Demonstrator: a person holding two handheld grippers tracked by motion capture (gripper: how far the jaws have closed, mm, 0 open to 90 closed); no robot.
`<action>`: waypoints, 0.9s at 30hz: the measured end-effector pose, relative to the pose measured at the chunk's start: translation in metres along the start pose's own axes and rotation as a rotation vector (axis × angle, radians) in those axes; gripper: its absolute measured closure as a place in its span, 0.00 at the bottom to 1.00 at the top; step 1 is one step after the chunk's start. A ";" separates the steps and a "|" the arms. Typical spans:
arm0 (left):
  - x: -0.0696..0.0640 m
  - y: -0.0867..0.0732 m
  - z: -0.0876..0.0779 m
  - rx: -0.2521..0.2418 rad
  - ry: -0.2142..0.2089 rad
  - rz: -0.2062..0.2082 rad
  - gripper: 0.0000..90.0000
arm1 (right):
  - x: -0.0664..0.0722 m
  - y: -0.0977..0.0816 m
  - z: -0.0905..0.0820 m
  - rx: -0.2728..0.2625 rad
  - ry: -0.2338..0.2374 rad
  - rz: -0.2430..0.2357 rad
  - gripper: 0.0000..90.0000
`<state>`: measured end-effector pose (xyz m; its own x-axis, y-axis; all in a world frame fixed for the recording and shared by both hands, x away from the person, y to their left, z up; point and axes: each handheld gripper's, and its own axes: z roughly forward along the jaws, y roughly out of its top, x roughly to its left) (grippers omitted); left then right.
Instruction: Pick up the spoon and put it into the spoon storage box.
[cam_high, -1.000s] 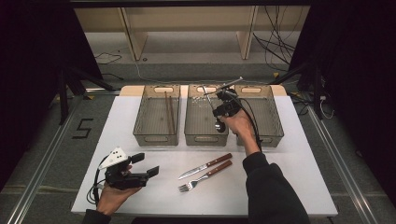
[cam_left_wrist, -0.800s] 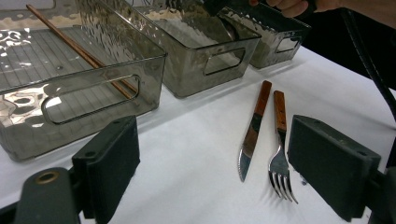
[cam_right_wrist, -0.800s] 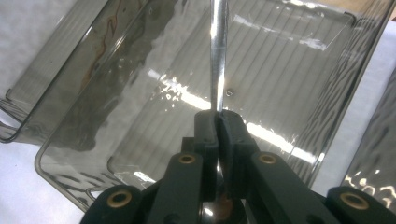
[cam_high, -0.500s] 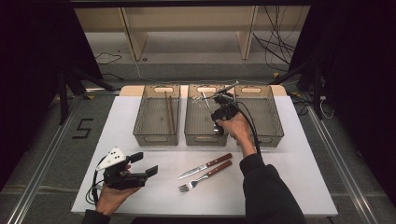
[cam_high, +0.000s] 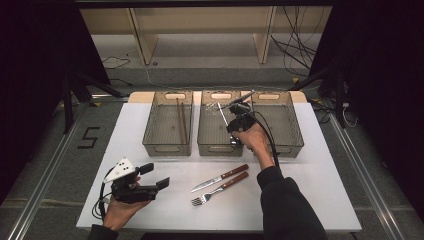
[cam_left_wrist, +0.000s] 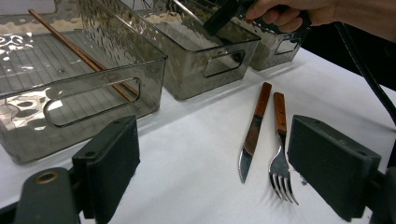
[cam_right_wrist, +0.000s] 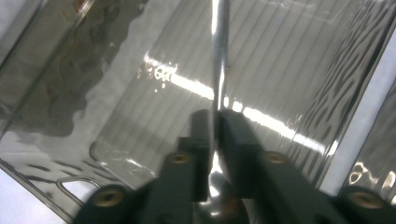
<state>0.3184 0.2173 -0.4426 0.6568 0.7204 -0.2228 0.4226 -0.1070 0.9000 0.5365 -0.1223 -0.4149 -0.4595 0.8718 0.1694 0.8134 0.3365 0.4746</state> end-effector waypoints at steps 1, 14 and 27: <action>0.000 0.000 0.000 0.000 0.000 -0.002 0.18 | 0.000 0.000 0.000 0.000 0.005 -0.002 0.86; 0.000 0.000 0.000 0.001 -0.001 -0.002 0.18 | 0.014 -0.012 -0.039 -0.132 0.121 -0.166 0.45; -0.001 0.000 0.001 0.002 0.003 -0.001 0.18 | 0.031 -0.073 -0.076 -0.189 0.201 -0.317 0.37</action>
<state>0.3185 0.2161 -0.4429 0.6545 0.7227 -0.2221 0.4239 -0.1076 0.8993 0.4357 -0.1467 -0.3781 -0.7522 0.6427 0.1455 0.5492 0.4895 0.6773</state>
